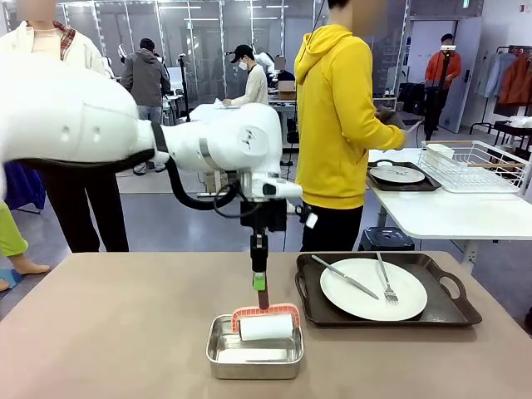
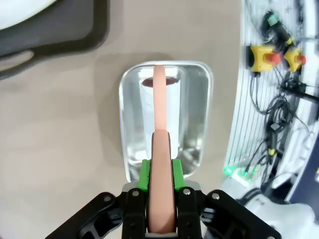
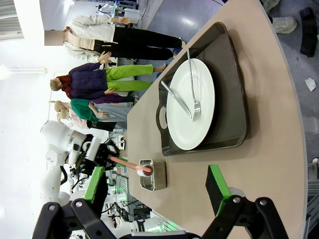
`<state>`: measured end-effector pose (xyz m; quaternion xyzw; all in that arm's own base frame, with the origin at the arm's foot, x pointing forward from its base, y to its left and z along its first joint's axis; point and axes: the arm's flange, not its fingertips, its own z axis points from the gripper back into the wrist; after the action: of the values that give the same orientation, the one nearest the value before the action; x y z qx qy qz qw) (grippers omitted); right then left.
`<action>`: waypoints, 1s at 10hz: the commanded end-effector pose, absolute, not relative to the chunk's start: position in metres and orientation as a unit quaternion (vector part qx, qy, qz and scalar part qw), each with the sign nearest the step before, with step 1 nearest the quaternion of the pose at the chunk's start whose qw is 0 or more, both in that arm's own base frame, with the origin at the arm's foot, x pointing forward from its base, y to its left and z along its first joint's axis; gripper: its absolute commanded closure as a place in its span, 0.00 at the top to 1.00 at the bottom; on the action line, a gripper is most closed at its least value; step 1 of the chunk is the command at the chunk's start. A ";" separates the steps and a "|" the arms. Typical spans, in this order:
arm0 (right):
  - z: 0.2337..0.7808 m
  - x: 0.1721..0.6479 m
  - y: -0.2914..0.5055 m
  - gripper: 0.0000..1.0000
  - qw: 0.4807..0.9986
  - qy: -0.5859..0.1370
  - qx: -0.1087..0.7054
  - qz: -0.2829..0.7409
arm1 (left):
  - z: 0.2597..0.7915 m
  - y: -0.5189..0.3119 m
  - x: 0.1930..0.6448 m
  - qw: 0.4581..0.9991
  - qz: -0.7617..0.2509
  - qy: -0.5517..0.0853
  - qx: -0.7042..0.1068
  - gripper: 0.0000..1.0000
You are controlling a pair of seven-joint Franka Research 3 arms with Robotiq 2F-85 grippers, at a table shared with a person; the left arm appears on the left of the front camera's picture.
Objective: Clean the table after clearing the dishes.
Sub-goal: When the left (or right) Handle tray is removed, use the left hand (or right hand) to clean the left (or right) side of the table with the Lint Roller.
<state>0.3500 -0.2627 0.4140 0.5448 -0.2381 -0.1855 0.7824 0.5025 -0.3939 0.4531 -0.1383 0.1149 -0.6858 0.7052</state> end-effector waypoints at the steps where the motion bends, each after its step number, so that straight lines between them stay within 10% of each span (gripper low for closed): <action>1: 0.416 0.349 -0.262 1.00 0.781 -0.241 0.547 -0.183 | 0.495 -0.338 0.464 0.785 -0.588 0.075 -0.177 0.00; 7: 0.416 0.349 -0.262 1.00 0.781 -0.241 0.547 -0.183 | 0.466 -0.147 0.482 0.935 -0.148 -0.075 -0.315 0.00; 10: 0.416 0.349 -0.262 1.00 0.781 -0.241 0.547 -0.183 | 0.440 -0.127 0.484 0.939 -0.218 -0.123 -0.236 0.00</action>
<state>0.3499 -0.2628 0.4141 0.5448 -0.2381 -0.1855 0.7823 0.4941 -0.1082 0.4306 -0.2775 -0.0915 -0.1510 0.9444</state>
